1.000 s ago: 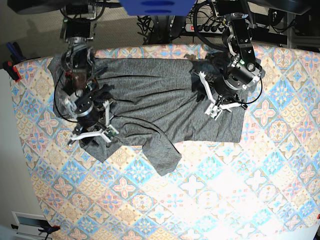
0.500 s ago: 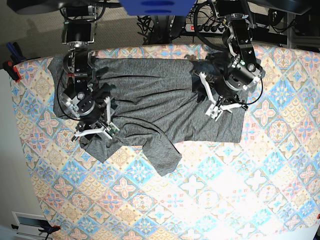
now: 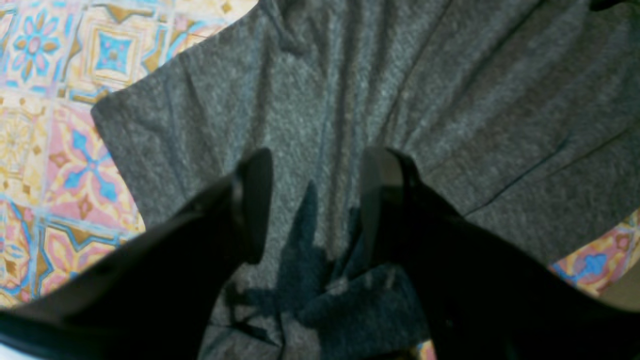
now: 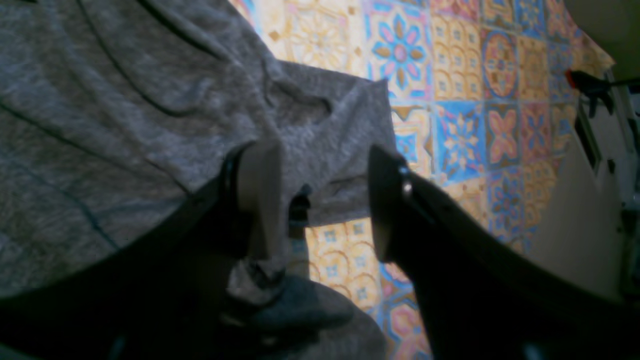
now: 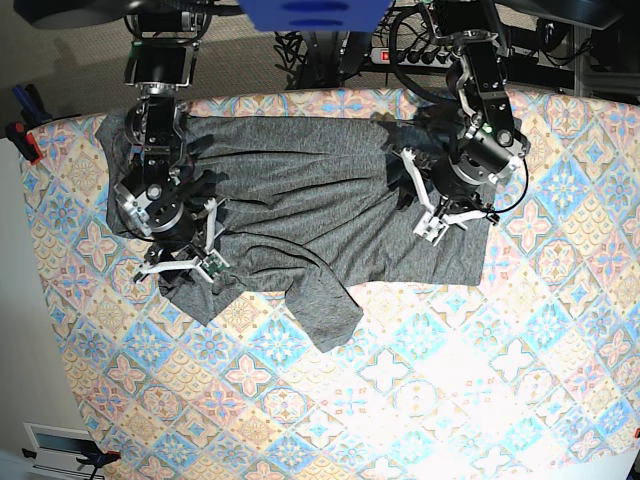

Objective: Layout the t-shirt on the table in an organized manner, then fold the t-shirt properly
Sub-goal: 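Grasp the shirt fabric with both grippers and smooth it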

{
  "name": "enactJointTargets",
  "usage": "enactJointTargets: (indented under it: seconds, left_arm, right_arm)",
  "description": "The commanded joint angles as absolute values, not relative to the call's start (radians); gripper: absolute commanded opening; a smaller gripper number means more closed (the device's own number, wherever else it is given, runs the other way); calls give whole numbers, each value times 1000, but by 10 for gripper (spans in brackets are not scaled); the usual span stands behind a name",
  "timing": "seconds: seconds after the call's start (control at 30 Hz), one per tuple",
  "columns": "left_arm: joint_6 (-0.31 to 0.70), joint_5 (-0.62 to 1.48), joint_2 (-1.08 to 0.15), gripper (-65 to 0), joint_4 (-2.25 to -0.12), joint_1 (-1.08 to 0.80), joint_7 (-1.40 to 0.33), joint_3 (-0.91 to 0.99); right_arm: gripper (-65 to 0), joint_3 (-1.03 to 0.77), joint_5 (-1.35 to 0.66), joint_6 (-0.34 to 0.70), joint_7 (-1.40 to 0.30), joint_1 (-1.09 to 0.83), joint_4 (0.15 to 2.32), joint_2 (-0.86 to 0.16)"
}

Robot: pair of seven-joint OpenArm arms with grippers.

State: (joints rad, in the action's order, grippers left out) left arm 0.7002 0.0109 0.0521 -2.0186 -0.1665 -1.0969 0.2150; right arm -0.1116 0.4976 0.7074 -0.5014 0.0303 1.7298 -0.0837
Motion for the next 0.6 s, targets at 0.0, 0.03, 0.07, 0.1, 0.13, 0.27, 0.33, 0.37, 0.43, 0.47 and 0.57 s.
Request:
enactJointTargets:
  seconds: [0.0, 0.03, 0.07, 0.1, 0.13, 0.27, 0.33, 0.37, 0.43, 0.47, 0.57]
  left_arm:
    - [698, 25, 51, -374, -2035, -157, -1076, 214]
    - [698, 25, 51, -374, -2035, -156, -1076, 214]
    - [698, 25, 51, -374, -2035, -156, -1076, 214]
    - [698, 25, 51, -374, -2035, -156, -1076, 214]
    - [698, 25, 51, -374, -2035, -156, -1076, 214]
    - [698, 25, 51, -374, -2034, -157, -1076, 214]
    - [698, 24, 51, -374, -2034, -157, -1075, 214]
    - [698, 24, 51, -374, -2026, -159, -1072, 213]
    - [698, 24, 51, -374, -2012, -162, -1070, 206]
    - [698, 24, 51, -374, -2008, -162, -1072, 206]
    - [698, 24, 50, -374, -2005, -156, -1070, 211]
  right_arm:
    - [-388, -114, 490, 698, -479, 50, 1774, -90]
    - [-388, -111, 490, 698, -479, 50, 1797, -90]
    - [-388, -111, 492, 698, -479, 50, 1825, -90]
    - [-388, -108, 493, 698, -481, 50, 1854, -90]
    - [-388, -107, 495, 698, -481, 50, 1879, -90]
    - [-388, -120, 492, 698, -483, 61, 1906, -90]
    - [-388, -150, 495, 698, -473, 73, 1804, -90]
    - [-388, -150, 495, 698, -463, 51, 1794, -90]
    - [-388, -160, 489, 698, -433, -16, 1856, -90]
    - [-388, -171, 489, 698, -437, -33, 1877, -88]
    - [-388, -177, 490, 698, -486, -1, 1870, -71]
